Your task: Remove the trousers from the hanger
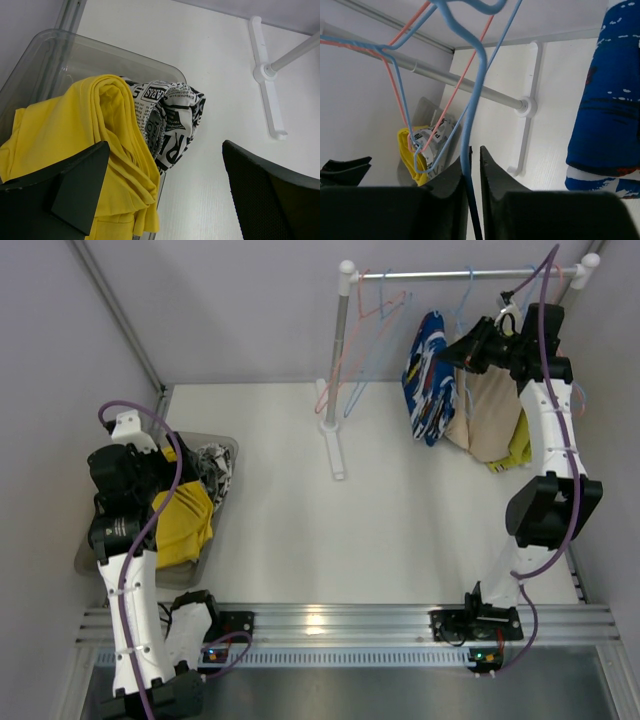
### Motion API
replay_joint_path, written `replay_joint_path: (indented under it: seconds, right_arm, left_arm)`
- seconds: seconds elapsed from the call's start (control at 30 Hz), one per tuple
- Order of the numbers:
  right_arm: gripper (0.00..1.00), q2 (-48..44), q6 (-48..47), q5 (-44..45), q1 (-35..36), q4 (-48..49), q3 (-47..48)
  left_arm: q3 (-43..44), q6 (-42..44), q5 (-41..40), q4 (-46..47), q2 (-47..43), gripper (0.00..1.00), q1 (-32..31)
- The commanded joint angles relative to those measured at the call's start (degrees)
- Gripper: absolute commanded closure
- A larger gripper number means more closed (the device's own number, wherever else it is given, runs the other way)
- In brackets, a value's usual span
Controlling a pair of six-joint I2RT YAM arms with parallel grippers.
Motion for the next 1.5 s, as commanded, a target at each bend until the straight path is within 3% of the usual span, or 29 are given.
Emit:
replay_joint_path:
  seconds: [0.0,0.07,0.27,0.4,0.73,1.2,1.47]
  right_arm:
    - [0.95,-0.4,1.8,-2.8,0.2,5.0,2.2]
    - [1.0,-0.6,2.4,-3.3,0.2,5.7,2.2]
    - [1.0,-1.9,6.6,-5.1,-0.1,10.0,1.3]
    - [1.0,-4.0,13.0,-6.3,-0.5,20.5,-0.7]
    - [1.0,-6.9,24.8,-6.4,-0.9,34.2,0.5]
    - [1.0,-13.6,27.4,-7.1,-1.0,39.0,-1.9]
    - [1.0,-23.9,27.1,-5.7,-1.2,39.9,-11.8]
  left_arm:
    - [-0.3,-0.7,0.1,2.1,-0.2,0.01,0.2]
    - [-0.3,-0.7,0.2,2.1,-0.2,0.01,0.2]
    - [-0.3,0.2,1.1,3.0,-0.6,0.01,0.2]
    - [-0.2,0.7,2.8,4.0,-0.7,0.01,0.2]
    - [-0.7,1.1,5.7,10.1,-3.2,0.01,0.2]
    - [-0.5,1.4,8.5,18.4,-4.1,0.01,0.2]
    - [3.1,3.0,14.8,23.7,-0.1,0.01,0.1]
